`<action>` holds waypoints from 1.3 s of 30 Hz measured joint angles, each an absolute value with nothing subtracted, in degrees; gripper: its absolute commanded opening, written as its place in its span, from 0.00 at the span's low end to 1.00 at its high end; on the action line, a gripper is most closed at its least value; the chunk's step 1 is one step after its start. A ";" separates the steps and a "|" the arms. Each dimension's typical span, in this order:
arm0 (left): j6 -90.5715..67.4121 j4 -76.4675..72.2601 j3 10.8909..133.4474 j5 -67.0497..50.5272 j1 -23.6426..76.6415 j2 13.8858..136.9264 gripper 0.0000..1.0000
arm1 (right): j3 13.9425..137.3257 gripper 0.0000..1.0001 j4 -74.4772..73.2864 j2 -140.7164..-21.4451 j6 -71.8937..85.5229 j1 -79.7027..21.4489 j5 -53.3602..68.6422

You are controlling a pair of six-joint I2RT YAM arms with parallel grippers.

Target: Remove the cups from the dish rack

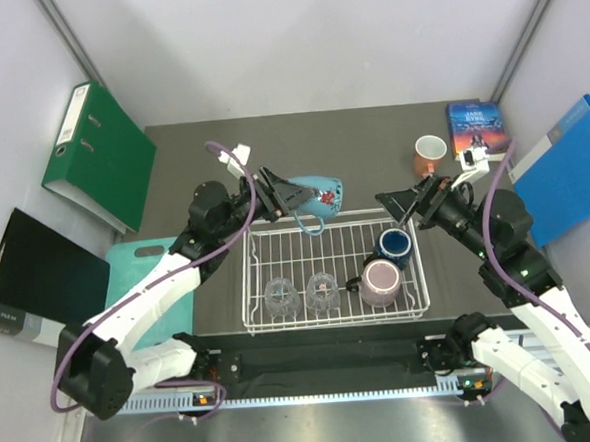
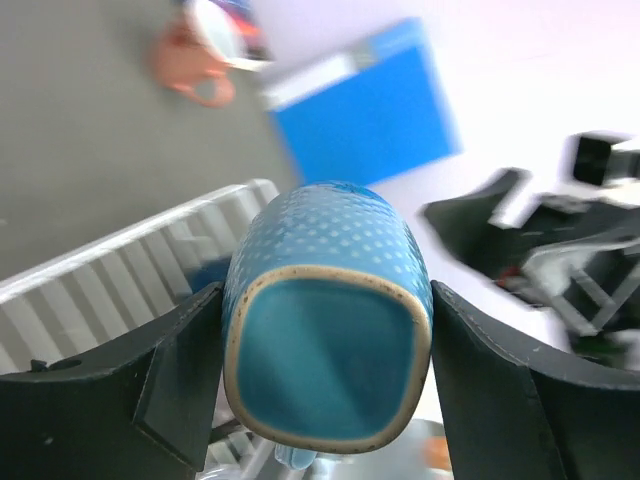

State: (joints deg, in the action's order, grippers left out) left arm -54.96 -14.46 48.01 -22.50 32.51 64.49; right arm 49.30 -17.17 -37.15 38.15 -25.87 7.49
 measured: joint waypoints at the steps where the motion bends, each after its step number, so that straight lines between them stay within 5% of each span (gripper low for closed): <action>1: -57.82 -17.63 46.87 -24.32 31.90 65.01 0.00 | 48.73 0.89 -15.35 -37.17 39.07 -25.87 9.34; 8: -79.59 -47.35 44.58 -36.58 30.68 74.85 0.00 | 44.84 0.88 -4.51 -37.98 45.28 -25.87 20.21; 20: -81.69 -50.54 44.56 -40.71 32.38 73.78 0.00 | 44.73 0.81 8.23 -42.78 50.63 -26.11 26.94; 39: -78.22 -50.30 44.58 -39.46 35.73 77.25 0.00 | 46.30 0.33 13.34 -51.29 53.21 -31.27 28.56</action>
State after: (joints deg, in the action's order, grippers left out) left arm -78.22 -50.30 44.58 -39.46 35.73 77.25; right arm 46.30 13.34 -51.29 53.21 -31.27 28.56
